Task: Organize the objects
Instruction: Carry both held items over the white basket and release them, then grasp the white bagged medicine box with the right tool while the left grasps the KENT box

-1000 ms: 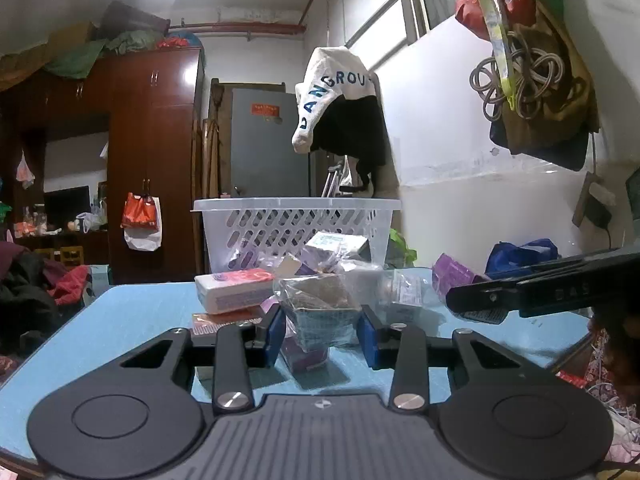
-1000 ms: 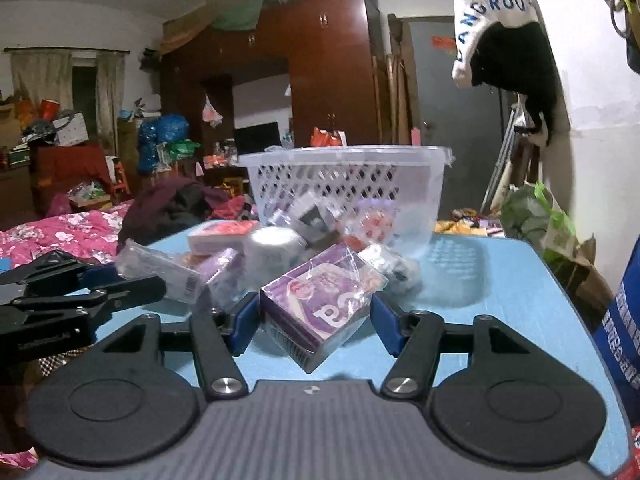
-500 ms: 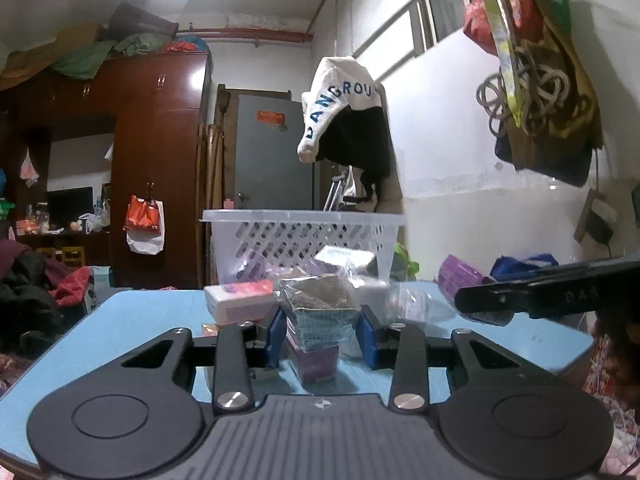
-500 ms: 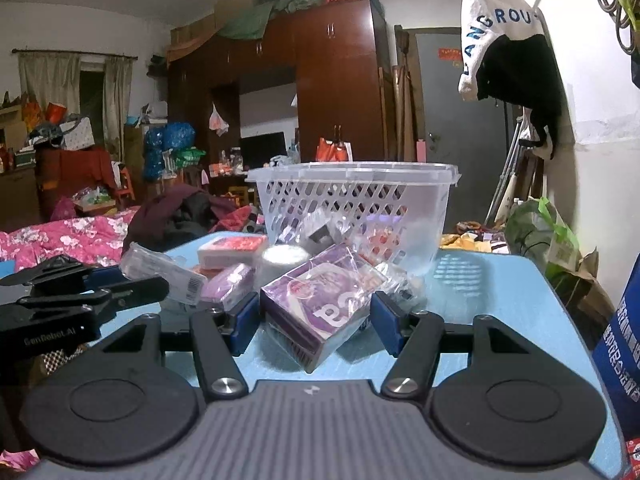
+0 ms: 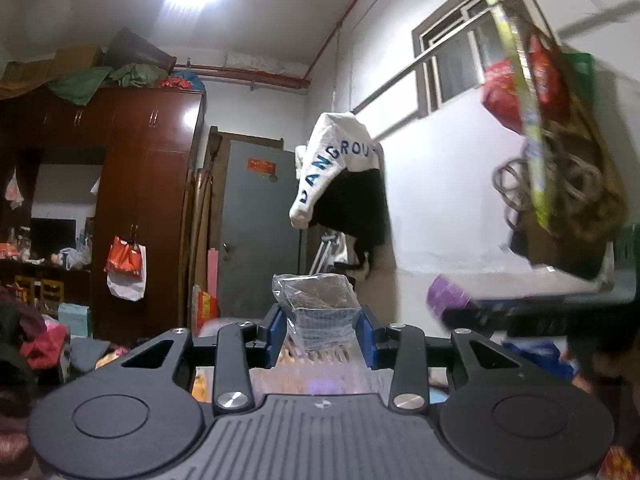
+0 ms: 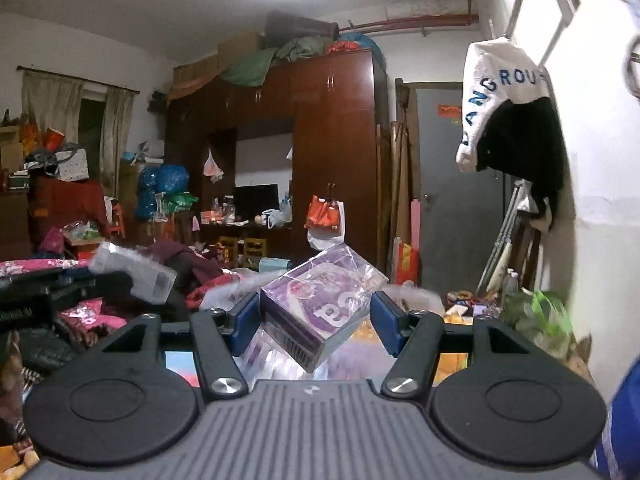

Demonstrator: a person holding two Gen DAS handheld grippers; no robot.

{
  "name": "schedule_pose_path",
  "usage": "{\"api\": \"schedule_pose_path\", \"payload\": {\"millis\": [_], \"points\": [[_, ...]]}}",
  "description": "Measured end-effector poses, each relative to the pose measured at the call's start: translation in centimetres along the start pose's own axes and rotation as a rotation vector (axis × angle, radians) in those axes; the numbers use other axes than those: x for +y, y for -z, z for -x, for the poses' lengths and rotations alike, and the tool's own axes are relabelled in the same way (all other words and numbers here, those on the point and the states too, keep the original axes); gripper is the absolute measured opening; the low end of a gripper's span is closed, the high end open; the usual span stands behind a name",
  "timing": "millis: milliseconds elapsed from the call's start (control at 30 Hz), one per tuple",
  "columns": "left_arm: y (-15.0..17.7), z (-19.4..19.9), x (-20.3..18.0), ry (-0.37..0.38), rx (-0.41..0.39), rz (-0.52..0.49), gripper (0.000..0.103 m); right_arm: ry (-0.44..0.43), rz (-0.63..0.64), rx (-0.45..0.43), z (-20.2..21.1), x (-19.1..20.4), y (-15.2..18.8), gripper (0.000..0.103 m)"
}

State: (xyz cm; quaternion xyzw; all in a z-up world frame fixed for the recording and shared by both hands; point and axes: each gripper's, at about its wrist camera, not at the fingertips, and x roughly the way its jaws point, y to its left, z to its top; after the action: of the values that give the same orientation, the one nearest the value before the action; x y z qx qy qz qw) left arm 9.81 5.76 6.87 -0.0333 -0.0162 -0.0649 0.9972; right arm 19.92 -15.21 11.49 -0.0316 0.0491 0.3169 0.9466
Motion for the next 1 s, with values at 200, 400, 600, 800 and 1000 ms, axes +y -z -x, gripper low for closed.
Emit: {"api": "schedule_pose_path", "payload": {"millis": [200,400,600,800,1000], "points": [[-2.7,-9.6,1.9,-0.040,0.146,0.049,0.042,0.007,0.019,0.085,-6.9,-1.6,-1.5,0.063],[0.3,-14.5,2.5,0.005,0.325,0.041,0.078,-0.001,0.082,0.142,-8.2,-1.3,0.6,0.101],[1.2,-7.7,2.5,-0.016,0.224,0.002,0.086,0.001,-0.007,0.086,-3.2,-2.3,1.8,0.103],[6.9,2.9,3.6,-0.064,0.255,0.080,0.085,-0.017,-0.009,0.232,2.3,-0.5,9.8,0.103],[9.5,3.9,4.1,-0.105,0.345,0.064,0.082,-0.032,0.022,0.324,1.2,2.2,11.7,0.097]]}}
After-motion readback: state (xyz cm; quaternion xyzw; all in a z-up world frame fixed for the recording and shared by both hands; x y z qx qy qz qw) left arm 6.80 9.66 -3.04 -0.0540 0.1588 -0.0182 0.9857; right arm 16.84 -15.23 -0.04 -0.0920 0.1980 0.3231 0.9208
